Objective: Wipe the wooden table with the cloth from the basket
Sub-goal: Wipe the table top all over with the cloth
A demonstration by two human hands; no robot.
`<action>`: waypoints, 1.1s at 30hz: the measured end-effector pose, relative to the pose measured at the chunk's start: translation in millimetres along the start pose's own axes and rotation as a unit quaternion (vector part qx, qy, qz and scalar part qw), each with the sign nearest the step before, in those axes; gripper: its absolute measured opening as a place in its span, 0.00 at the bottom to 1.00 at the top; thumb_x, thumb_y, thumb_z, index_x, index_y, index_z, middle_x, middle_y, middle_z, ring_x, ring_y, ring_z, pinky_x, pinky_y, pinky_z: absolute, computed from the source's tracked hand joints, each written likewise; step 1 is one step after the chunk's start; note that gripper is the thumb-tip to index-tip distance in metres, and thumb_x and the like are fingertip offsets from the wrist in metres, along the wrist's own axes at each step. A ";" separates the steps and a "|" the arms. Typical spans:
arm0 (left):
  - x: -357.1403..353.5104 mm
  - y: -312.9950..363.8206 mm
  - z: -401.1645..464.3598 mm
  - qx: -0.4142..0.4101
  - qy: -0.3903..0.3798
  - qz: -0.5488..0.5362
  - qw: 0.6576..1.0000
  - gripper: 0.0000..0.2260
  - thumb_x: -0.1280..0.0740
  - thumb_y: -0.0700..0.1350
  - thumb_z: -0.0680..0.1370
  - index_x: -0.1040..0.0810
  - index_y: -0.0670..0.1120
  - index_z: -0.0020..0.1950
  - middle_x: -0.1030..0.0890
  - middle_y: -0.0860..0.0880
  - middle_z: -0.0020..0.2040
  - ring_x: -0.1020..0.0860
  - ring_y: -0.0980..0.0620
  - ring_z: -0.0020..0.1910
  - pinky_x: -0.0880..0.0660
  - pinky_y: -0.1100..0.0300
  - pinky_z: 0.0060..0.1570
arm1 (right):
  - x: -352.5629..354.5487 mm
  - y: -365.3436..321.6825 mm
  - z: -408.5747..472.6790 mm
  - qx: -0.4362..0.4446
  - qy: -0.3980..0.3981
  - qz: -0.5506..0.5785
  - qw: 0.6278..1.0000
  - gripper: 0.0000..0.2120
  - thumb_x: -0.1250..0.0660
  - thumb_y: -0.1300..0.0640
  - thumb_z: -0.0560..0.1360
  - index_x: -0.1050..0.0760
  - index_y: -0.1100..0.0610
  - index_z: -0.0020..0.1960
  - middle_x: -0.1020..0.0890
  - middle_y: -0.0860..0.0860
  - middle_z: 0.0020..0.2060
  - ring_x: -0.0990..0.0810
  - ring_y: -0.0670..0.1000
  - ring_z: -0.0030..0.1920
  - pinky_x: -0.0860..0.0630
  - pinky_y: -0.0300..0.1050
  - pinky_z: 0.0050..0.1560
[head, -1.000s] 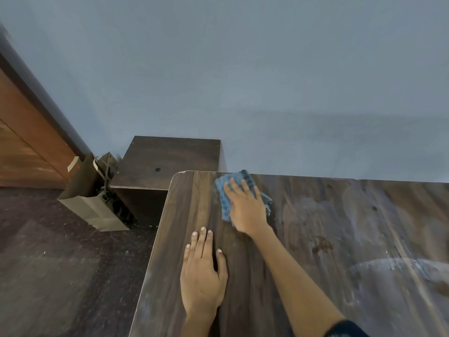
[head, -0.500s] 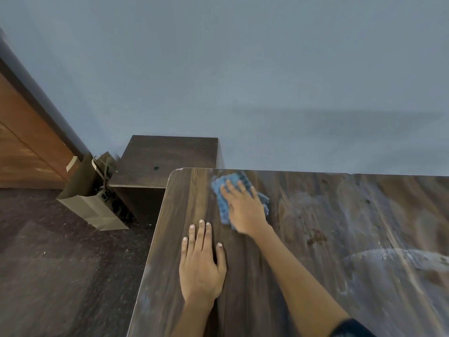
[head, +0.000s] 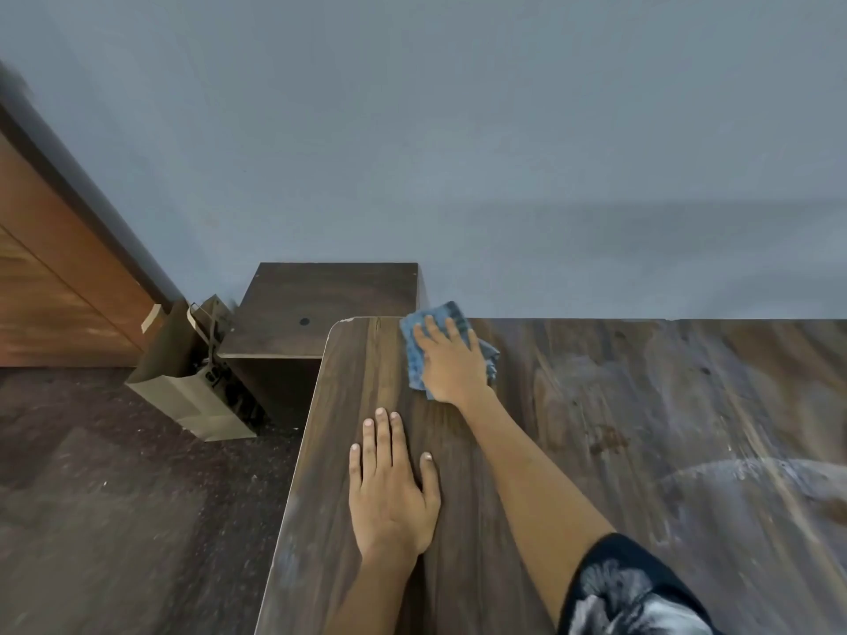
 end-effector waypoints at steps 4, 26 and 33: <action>1.4 -1.7 -0.9 -0.017 -0.005 -0.006 1.000 0.30 0.59 0.58 0.76 0.45 0.45 0.74 0.43 0.48 0.75 0.47 0.52 0.74 0.54 0.57 0.72 | -1.8 2.7 -41.1 0.107 -0.014 0.047 0.993 0.24 0.49 0.58 0.80 0.47 0.49 0.75 0.45 0.45 0.76 0.51 0.49 0.76 0.54 0.52 0.75; 14.6 -16.1 0.8 -0.061 -0.061 -0.048 0.995 0.23 0.54 0.47 0.82 0.55 0.46 0.76 0.54 0.51 0.77 0.57 0.53 0.75 0.57 0.58 0.73 | 3.7 41.2 -129.7 -0.123 0.007 0.025 0.992 0.24 0.53 0.55 0.82 0.53 0.51 0.76 0.53 0.48 0.77 0.55 0.53 0.76 0.55 0.54 0.74; 11.3 -23.6 -7.4 -0.092 -0.072 -0.025 0.993 0.30 0.67 0.55 0.74 0.57 0.45 0.75 0.55 0.49 0.77 0.57 0.53 0.75 0.59 0.59 0.71 | -20.0 -20.6 -199.7 0.083 -0.032 -0.020 0.996 0.29 0.35 0.47 0.68 0.32 0.49 0.69 0.29 0.45 0.68 0.37 0.47 0.70 0.36 0.52 0.68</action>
Point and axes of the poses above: each hand's wrist, its own z-axis towards the middle knuckle, its own x-axis out of the back of the hand, y = z × x, the point moved 2 cm from there along z, towards the middle knuckle
